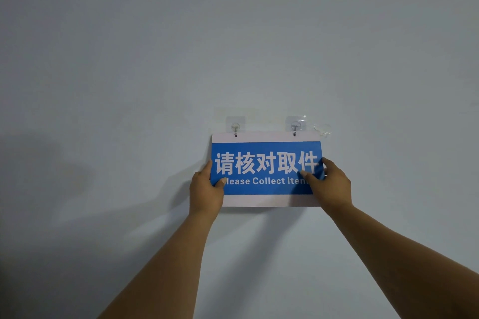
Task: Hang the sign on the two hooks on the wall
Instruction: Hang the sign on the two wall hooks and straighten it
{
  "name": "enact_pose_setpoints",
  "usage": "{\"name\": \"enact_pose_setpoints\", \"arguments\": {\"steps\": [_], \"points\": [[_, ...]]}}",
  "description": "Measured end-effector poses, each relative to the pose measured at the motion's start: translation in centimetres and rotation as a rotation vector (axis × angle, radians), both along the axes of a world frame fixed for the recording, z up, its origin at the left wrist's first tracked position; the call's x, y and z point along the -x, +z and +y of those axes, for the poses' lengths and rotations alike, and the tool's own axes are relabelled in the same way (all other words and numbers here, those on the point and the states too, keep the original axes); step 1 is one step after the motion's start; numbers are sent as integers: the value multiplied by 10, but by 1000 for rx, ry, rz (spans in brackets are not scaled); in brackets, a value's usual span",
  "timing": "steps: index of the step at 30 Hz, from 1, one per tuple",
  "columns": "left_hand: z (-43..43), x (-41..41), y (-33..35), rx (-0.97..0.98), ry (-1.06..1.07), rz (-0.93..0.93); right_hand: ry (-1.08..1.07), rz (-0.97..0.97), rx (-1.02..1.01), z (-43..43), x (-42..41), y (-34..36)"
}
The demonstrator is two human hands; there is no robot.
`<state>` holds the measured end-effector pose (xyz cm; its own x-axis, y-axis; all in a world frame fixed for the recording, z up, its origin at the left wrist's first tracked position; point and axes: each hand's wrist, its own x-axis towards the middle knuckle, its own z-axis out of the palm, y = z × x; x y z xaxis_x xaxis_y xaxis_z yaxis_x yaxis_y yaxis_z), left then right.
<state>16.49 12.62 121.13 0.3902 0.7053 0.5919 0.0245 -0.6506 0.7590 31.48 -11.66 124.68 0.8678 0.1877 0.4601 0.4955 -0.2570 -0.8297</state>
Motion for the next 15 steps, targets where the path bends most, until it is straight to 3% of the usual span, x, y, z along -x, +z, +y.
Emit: {"name": "enact_pose_setpoints", "arguments": {"steps": [15], "points": [[-4,0,-12,30,-19,21,48,51,6,16,-15,-20]]}}
